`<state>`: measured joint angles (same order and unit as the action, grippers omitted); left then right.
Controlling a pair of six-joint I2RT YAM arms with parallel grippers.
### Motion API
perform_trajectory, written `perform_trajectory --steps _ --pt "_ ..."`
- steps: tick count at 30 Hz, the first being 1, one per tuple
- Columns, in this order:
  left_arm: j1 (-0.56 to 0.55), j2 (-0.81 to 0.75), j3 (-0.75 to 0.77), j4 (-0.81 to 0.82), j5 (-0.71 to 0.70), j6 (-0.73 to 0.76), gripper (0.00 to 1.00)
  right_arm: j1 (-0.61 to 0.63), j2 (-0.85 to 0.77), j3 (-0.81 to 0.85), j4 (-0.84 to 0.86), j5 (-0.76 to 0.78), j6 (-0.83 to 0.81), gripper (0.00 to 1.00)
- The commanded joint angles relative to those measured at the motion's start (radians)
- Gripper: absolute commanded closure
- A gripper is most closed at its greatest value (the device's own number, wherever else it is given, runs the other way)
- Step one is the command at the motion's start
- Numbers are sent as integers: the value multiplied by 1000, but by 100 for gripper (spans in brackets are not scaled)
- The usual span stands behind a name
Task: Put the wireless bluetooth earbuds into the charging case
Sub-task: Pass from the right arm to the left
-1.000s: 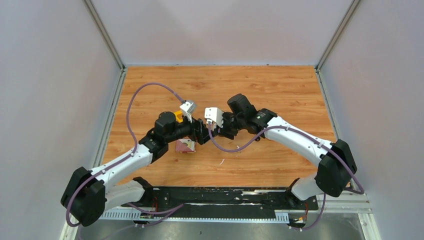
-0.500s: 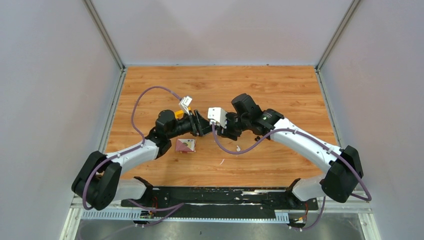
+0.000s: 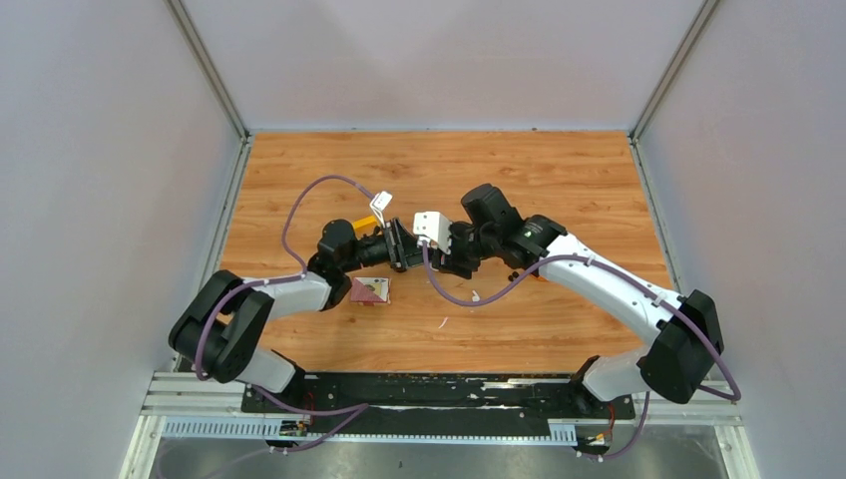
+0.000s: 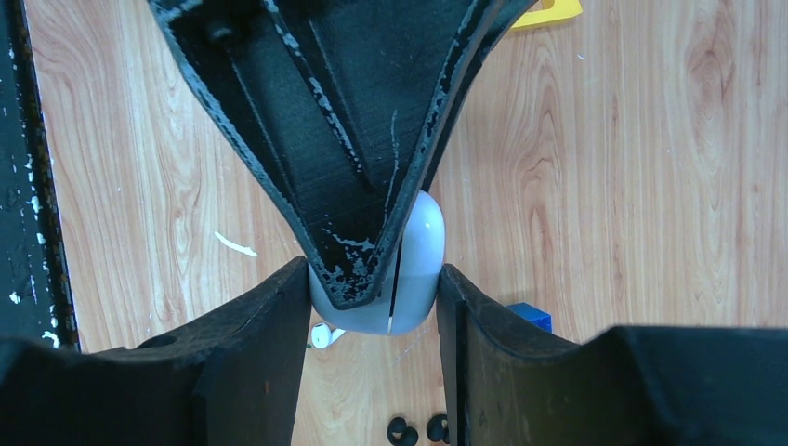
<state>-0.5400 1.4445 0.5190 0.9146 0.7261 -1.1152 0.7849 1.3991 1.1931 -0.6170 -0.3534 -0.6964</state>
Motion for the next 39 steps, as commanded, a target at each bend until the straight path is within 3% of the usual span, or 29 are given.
perform_trajectory --steps 1,4,13,27,30,33,39 --pt "2 49 18 221 62 -130 48 2 14 57 22 -27 18 68" --pt "2 55 16 232 72 -137 49 2 19 63 25 -20 17 68" --pt "2 -12 32 5 79 -1 49 2 7 48 22 -12 11 68" --pt "2 -37 20 -36 87 25 54 2 3 33 16 -31 -1 67" --pt "2 -35 29 -46 95 35 64 2 4 30 11 -45 -6 66" --pt "2 -34 34 -54 106 73 73 1 6 34 -20 -102 -18 58" --pt "2 -19 -29 139 129 137 82 -54 25 83 -111 -317 39 32"
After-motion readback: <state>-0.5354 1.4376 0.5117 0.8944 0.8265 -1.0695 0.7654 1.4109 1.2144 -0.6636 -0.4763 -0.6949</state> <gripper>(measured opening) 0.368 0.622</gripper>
